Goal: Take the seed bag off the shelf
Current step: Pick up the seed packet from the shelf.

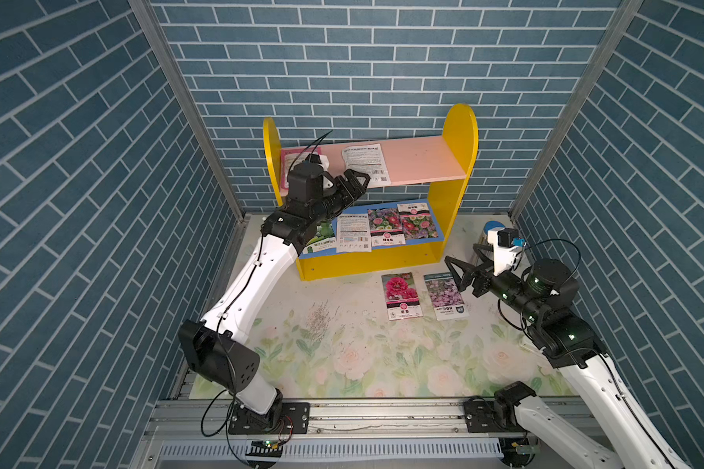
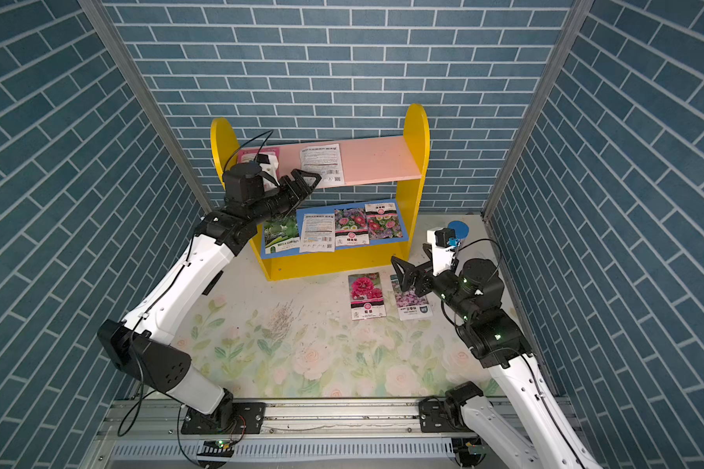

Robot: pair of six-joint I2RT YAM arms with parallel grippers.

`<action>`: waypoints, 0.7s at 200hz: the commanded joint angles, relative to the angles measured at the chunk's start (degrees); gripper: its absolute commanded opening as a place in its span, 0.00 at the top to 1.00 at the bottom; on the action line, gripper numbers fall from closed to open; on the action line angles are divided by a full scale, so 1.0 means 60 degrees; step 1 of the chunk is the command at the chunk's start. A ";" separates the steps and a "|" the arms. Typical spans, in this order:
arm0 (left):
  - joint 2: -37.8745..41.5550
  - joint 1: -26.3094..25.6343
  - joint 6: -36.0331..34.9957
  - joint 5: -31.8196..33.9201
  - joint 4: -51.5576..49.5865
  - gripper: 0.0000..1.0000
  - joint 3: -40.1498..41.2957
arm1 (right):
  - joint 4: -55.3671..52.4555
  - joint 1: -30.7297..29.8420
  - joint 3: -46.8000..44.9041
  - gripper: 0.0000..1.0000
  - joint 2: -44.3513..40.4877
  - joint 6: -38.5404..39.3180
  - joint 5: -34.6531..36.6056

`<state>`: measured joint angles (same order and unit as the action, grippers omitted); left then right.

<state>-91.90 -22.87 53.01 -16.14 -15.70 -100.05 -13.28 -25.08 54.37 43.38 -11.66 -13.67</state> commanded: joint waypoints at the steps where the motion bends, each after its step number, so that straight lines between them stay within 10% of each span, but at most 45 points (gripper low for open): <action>1: -0.0189 0.0163 0.0084 0.0243 0.0390 0.14 -0.0244 | -0.0058 -0.0031 0.0096 0.03 0.0035 0.0171 0.0131; 140: -0.0175 0.0232 0.0802 0.0612 0.0407 0.25 0.0017 | -0.0106 -0.0039 -0.0033 0.03 -0.0197 0.0215 0.0285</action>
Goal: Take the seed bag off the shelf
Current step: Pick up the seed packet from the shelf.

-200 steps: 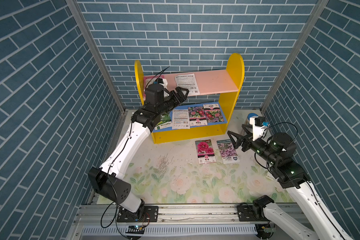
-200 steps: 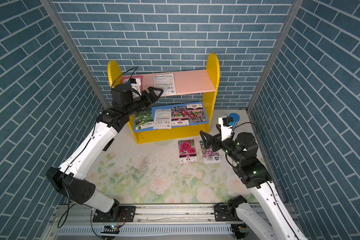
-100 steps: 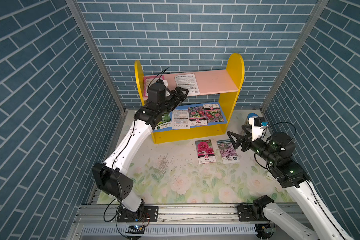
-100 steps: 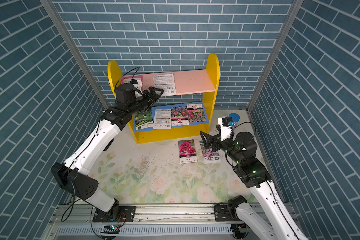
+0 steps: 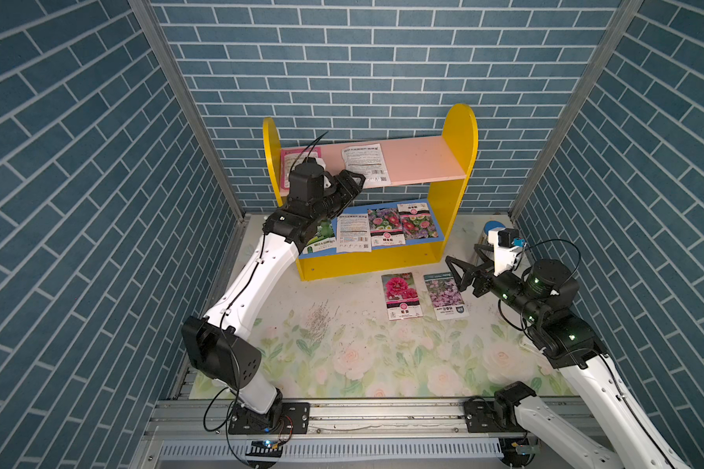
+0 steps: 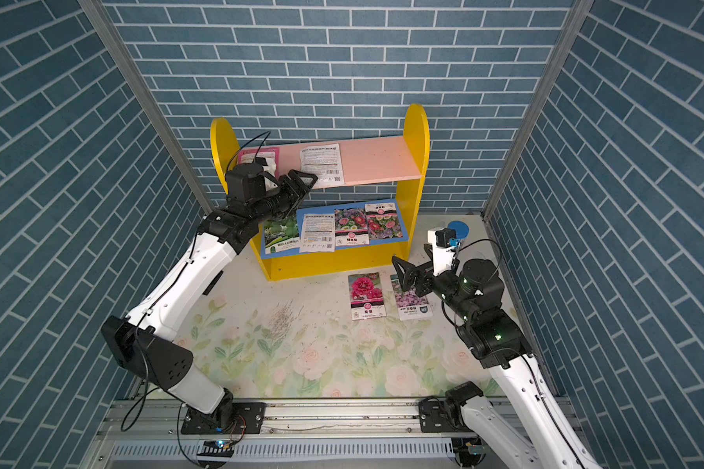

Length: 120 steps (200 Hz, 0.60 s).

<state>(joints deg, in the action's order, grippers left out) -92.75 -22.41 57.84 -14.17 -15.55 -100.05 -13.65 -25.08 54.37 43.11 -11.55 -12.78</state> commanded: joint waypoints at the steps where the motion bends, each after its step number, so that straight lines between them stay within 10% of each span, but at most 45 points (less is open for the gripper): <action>1: -0.0029 0.0151 0.0005 0.0283 0.0388 0.25 0.0018 | -0.0042 -0.0039 -0.0036 0.03 -0.0154 0.0197 0.0129; 120: 0.0594 -0.0063 0.0229 0.0210 0.0700 0.30 0.0846 | -0.0002 -0.0031 -0.0152 0.03 -0.0244 0.0138 0.0079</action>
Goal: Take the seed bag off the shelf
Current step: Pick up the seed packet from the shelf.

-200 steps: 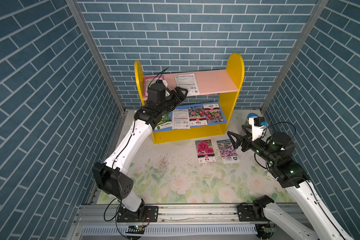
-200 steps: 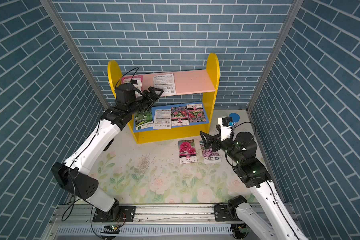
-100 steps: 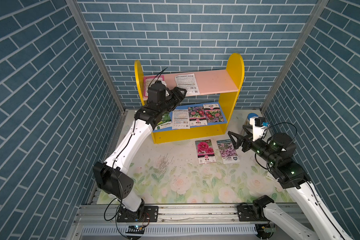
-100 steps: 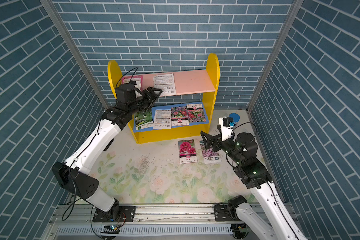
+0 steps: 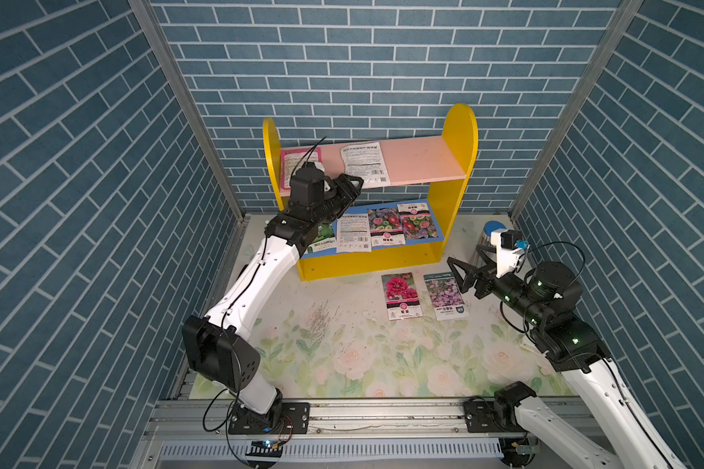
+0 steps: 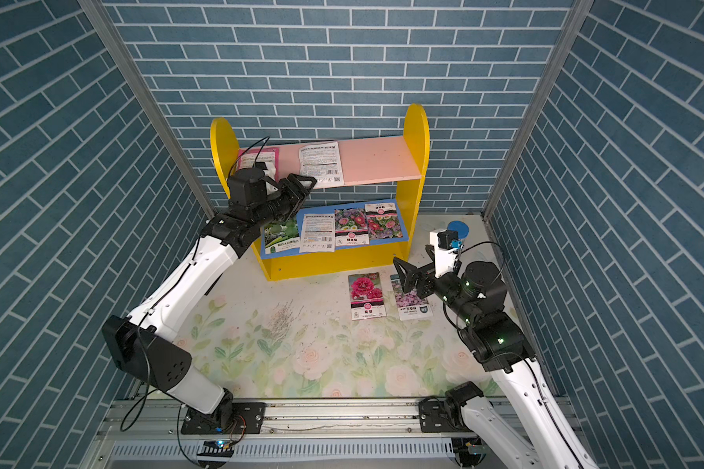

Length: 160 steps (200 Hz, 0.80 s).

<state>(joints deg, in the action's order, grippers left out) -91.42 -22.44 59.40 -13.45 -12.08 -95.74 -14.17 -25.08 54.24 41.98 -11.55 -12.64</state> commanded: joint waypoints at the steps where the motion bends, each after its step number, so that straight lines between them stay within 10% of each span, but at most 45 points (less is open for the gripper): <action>1: 0.0385 -0.0064 -0.0028 0.0096 0.0122 0.31 0.0140 | 0.0089 -0.0035 -0.0132 0.03 -0.0054 0.0138 0.0057; 160: 0.0648 -0.0348 0.0005 0.0284 0.0211 0.42 0.0053 | 0.0202 -0.0039 -0.0321 0.04 -0.0184 -0.0023 -0.0003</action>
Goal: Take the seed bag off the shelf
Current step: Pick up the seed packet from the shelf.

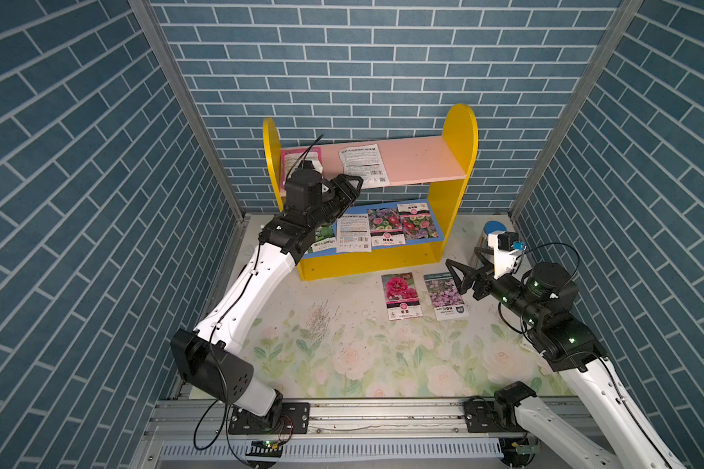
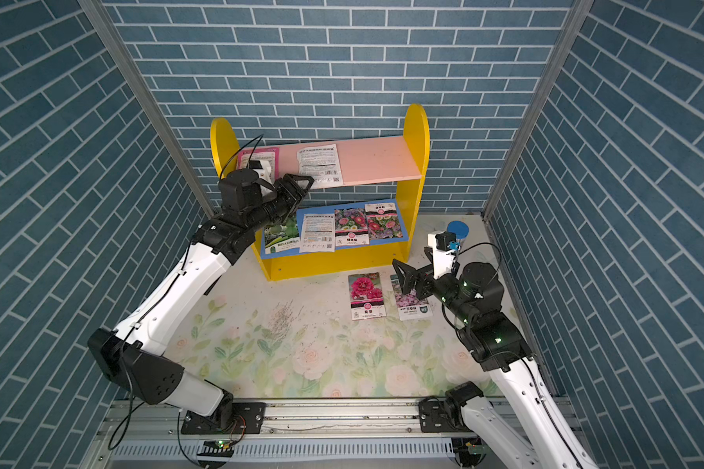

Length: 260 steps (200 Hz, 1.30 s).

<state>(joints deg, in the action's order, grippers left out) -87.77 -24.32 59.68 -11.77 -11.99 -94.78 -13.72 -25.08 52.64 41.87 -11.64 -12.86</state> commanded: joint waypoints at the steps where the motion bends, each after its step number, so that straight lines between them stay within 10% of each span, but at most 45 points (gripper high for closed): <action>1: 0.0039 -0.0035 -0.0051 0.0001 0.0204 0.42 -0.0102 | 0.0122 -0.0039 -0.0064 0.04 -0.0159 -0.0008 0.0034; 260: 0.0358 -0.0025 -0.0582 -0.1072 0.0949 1.00 0.0231 | 0.0930 -0.0031 -0.0345 0.04 -0.0045 -0.0481 -0.0425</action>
<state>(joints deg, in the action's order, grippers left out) -86.35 -24.29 59.09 -15.22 -8.84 -93.82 -12.49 -25.08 51.48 40.99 -12.08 -13.32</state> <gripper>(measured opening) 0.078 0.965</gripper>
